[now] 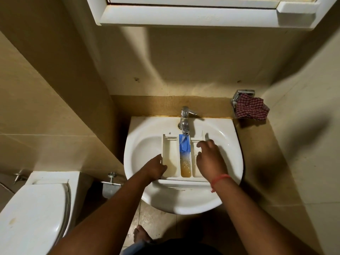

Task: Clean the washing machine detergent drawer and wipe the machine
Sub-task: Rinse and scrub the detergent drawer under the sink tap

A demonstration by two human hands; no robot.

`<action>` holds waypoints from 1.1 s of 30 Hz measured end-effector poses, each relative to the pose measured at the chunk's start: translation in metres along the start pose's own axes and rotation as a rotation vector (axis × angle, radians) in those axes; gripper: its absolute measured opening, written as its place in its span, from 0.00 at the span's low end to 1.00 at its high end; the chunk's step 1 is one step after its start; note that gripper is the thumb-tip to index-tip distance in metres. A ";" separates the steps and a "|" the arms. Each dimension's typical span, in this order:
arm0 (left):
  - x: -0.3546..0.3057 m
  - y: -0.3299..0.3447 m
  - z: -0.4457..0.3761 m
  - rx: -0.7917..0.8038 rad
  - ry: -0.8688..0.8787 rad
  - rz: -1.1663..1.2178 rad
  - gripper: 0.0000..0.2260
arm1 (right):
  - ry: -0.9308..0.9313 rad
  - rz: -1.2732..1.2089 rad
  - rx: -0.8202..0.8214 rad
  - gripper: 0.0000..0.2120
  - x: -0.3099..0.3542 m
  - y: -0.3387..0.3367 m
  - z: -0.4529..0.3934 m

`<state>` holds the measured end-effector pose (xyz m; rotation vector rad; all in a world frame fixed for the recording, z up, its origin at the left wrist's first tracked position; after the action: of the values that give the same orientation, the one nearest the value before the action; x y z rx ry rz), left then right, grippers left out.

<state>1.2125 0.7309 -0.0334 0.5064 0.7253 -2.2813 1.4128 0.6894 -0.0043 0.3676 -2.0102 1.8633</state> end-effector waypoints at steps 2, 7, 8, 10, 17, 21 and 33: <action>-0.001 -0.006 -0.001 0.015 -0.022 -0.027 0.08 | 0.213 -0.136 0.064 0.17 -0.026 -0.003 0.004; -0.003 -0.011 0.002 0.116 -0.133 -0.024 0.04 | 0.464 -0.569 0.408 0.13 -0.041 0.002 0.014; -0.004 -0.012 0.002 0.132 -0.147 -0.013 0.05 | 0.465 -0.589 0.415 0.11 -0.041 0.003 0.015; -0.005 -0.014 0.003 0.159 -0.171 -0.012 0.06 | 0.474 -0.616 0.408 0.10 -0.042 0.003 0.013; 0.001 -0.020 0.009 0.232 -0.330 0.057 0.08 | 0.544 -0.707 0.457 0.13 -0.040 -0.004 0.010; 0.002 -0.019 0.014 0.249 -0.351 0.103 0.09 | 0.483 -0.649 0.417 0.22 -0.038 -0.008 0.003; 0.010 -0.014 0.023 0.248 -0.374 0.221 0.06 | 0.390 -0.452 0.211 0.24 -0.034 -0.019 -0.003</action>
<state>1.1927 0.7204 -0.0164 0.2440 0.1928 -2.1785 1.4520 0.6881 -0.0022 0.4342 -1.3490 1.6988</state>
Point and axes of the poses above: each hand's wrist, its own z-axis away from the middle knuckle, its own y-axis out of the palm, x = y × z, the point moved 3 cm from there along -z, towards the middle knuckle, and after that the axes turned 12 degrees about -y, right-handed, at the moved point
